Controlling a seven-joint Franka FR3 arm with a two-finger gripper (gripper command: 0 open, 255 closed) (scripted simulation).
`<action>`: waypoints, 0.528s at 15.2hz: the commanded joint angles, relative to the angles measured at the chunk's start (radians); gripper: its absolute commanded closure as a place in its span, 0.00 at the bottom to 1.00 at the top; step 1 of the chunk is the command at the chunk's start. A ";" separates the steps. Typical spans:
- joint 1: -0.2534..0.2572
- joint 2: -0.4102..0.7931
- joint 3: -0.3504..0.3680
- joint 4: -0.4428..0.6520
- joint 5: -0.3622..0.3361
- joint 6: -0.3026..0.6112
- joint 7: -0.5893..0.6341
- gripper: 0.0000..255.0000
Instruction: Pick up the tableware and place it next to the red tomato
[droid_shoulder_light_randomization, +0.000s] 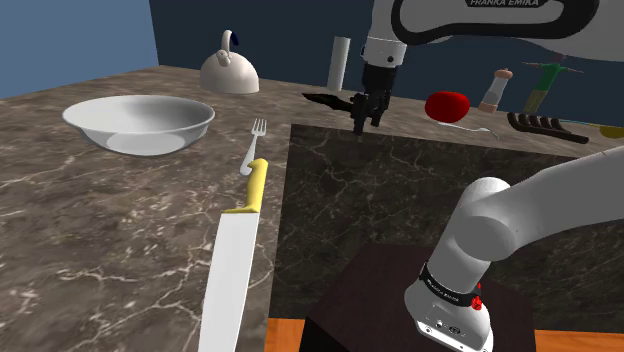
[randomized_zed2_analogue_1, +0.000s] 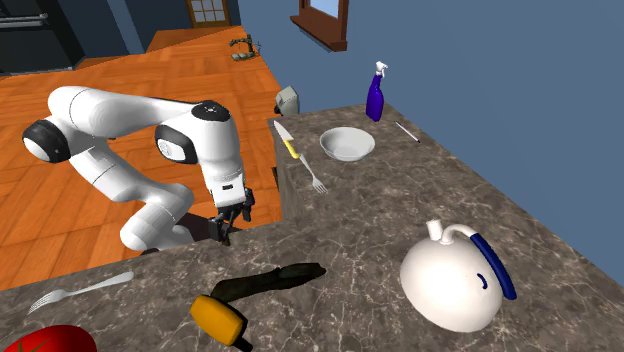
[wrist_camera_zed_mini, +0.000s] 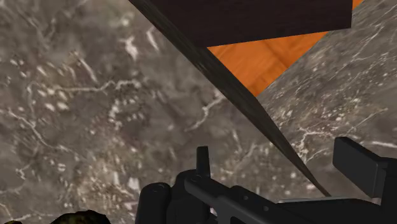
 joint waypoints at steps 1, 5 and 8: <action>0.000 0.000 0.000 0.000 0.000 0.000 0.000 0.00; -0.004 0.022 0.106 0.030 0.082 -0.003 0.213 0.00; -0.012 0.060 0.184 0.072 0.136 0.003 0.371 0.00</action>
